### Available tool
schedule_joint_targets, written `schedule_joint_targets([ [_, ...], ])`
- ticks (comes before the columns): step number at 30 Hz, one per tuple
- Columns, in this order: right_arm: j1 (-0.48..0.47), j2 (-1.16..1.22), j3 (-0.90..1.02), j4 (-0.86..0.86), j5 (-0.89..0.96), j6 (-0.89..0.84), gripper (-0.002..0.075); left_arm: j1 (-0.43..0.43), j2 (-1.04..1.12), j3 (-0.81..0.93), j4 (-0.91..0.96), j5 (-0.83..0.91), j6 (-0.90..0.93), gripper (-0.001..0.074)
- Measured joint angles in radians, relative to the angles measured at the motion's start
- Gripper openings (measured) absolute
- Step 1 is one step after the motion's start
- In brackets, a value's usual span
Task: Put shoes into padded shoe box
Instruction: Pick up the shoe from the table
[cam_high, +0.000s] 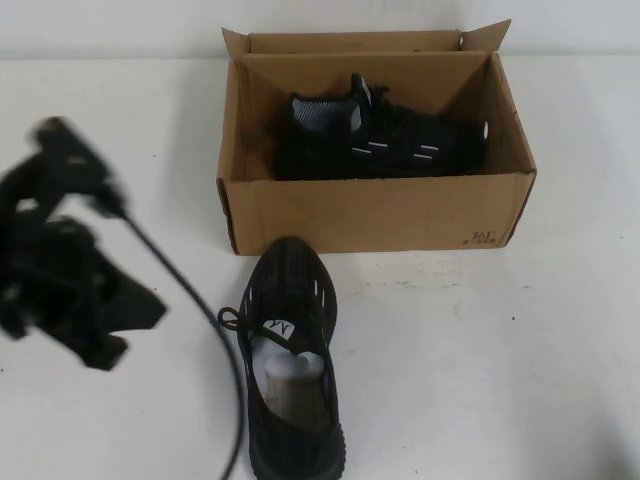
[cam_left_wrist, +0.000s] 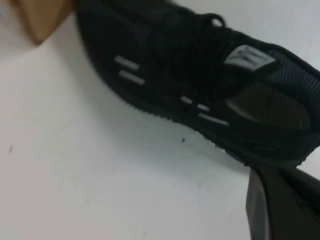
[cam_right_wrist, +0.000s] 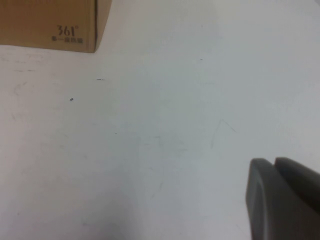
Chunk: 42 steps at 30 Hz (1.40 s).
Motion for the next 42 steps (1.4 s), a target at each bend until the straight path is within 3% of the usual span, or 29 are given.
schedule_joint_targets([
  [7,0.0,0.0,0.0,0.0,0.0,0.0,-0.0008,-0.241,0.155,-0.122,0.101,-0.04,0.103,0.0011],
  [11,0.0,0.0,0.0,0.0,0.0,0.0,-0.0008,-0.301,0.228,-0.164,0.144,-0.038,0.146,0.0126],
  [15,0.0,0.0,0.0,0.0,0.0,0.0,-0.0008,-0.318,0.296,-0.177,0.152,-0.038,0.223,0.0248],
  [19,0.0,0.0,0.0,0.0,0.0,0.0,-0.0008,-0.33,0.351,-0.177,0.152,-0.052,0.3,0.0285],
  [34,0.0,0.0,0.0,0.0,0.0,0.0,-0.0008,-0.335,0.405,-0.177,0.17,-0.215,0.414,0.0293],
  [42,0.0,0.0,0.0,0.0,0.0,0.0,-0.0008,-0.335,0.432,-0.177,0.174,-0.219,0.422,0.0274],
])
